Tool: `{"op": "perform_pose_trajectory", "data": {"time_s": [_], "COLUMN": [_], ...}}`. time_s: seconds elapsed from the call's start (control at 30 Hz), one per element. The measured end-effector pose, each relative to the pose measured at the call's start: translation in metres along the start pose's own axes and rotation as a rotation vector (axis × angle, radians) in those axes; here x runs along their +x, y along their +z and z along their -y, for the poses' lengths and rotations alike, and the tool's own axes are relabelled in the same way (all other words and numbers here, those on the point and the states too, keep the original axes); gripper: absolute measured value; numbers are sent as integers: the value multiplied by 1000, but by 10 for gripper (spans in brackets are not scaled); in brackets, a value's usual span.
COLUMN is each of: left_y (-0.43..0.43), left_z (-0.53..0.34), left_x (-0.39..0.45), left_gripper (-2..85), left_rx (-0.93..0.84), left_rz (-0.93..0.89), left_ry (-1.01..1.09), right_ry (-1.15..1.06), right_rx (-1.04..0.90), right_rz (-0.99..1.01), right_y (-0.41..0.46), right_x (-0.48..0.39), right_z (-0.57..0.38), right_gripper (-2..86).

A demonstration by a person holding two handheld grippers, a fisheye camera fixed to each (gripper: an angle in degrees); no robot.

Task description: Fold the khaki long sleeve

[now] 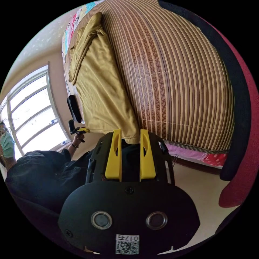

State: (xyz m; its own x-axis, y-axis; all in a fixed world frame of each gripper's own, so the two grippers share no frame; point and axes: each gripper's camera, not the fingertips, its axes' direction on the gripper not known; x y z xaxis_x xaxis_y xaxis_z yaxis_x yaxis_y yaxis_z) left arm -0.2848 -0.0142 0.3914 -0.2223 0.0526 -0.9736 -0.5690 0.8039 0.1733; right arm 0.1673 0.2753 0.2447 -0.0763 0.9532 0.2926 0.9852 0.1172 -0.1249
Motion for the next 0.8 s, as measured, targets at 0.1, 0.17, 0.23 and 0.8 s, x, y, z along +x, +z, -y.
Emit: {"op": "perform_pose_trajectory", "data": {"time_s": [0.1, 0.17, 0.23, 0.8], "left_y": [-28, -41, -44, -113], "left_z": [-8, -9, -8, -93], "left_x": [1, 2, -2, 0], "left_gripper": [51, 51, 51, 50], "left_rx": [26, 27, 25, 475], "left_rz": [12, 30, 30, -608], "left_ry": [-27, -41, -54, 6], "right_ry": [-2, -10, -18, -207], "right_rx": [-23, -43, -49, 278], "right_rz": [21, 111, 152, 795], "right_y": [-9, -7, -4, -114], "right_x": [6, 11, 11, -38], "right_z": [-8, -10, -11, -130], "right_gripper": [109, 109, 106, 29]}}
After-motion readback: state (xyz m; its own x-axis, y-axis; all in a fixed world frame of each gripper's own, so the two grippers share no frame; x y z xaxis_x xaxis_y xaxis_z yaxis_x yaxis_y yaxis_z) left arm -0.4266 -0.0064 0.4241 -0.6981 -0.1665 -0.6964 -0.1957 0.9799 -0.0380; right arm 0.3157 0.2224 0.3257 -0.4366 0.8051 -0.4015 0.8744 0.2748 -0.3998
